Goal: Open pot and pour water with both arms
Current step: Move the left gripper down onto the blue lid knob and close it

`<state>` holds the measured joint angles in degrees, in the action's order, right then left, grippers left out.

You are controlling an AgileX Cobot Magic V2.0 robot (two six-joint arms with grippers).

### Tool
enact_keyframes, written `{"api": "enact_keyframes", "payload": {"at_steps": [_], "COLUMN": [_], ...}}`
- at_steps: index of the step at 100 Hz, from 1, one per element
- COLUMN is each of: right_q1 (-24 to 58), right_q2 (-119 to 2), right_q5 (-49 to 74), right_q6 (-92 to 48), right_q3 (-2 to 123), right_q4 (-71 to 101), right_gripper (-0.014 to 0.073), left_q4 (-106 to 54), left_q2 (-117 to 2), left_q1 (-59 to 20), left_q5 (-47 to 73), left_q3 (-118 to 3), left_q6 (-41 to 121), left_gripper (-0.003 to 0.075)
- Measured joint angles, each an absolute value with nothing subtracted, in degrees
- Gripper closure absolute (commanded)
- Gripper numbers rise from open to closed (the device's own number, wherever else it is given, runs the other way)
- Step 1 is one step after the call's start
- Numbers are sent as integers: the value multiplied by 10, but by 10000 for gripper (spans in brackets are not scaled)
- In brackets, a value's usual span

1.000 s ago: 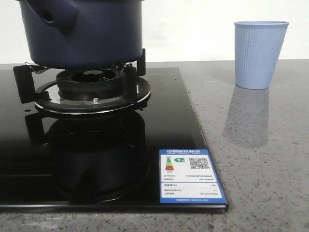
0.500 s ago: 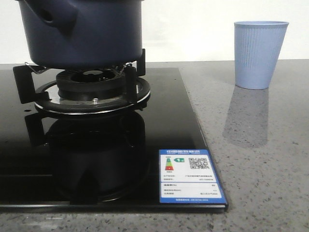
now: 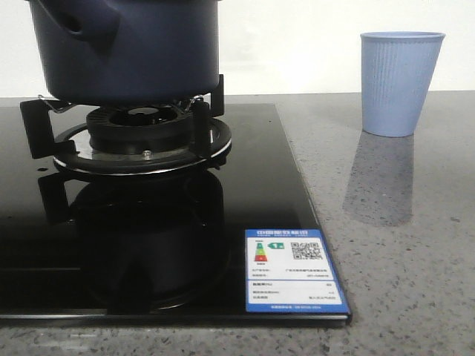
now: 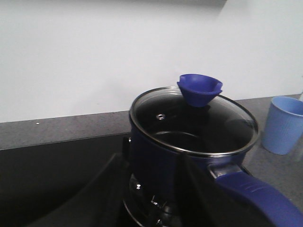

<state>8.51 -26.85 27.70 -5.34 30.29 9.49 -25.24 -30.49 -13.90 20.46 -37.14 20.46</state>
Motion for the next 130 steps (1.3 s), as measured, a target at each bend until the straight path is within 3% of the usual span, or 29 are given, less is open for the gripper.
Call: {"api": "enact_keyframes", "payload": {"at_steps": [6, 11, 52, 97, 130], "right_q1": [88, 88, 88, 88, 88], "right_q2": [-269, -269, -269, -269, -269], "right_q5": [277, 277, 277, 277, 277], "right_q6": [-53, -54, -55, -55, -55], "right_q3": [303, 303, 303, 303, 303], "right_q4": [96, 96, 97, 97, 98], "right_gripper": [137, 109, 117, 117, 117], "left_q4": [-253, -255, -256, -240, -235], "left_q2": [-324, -340, -525, -712, -766], "left_q1": [-163, -182, -317, -324, -309], "left_q5": [190, 174, -17, -52, -55], "left_q3": [-376, -377, -382, -520, -565], "left_q6": [205, 206, 208, 208, 208], "left_gripper": [238, 220, 220, 180, 181]}}
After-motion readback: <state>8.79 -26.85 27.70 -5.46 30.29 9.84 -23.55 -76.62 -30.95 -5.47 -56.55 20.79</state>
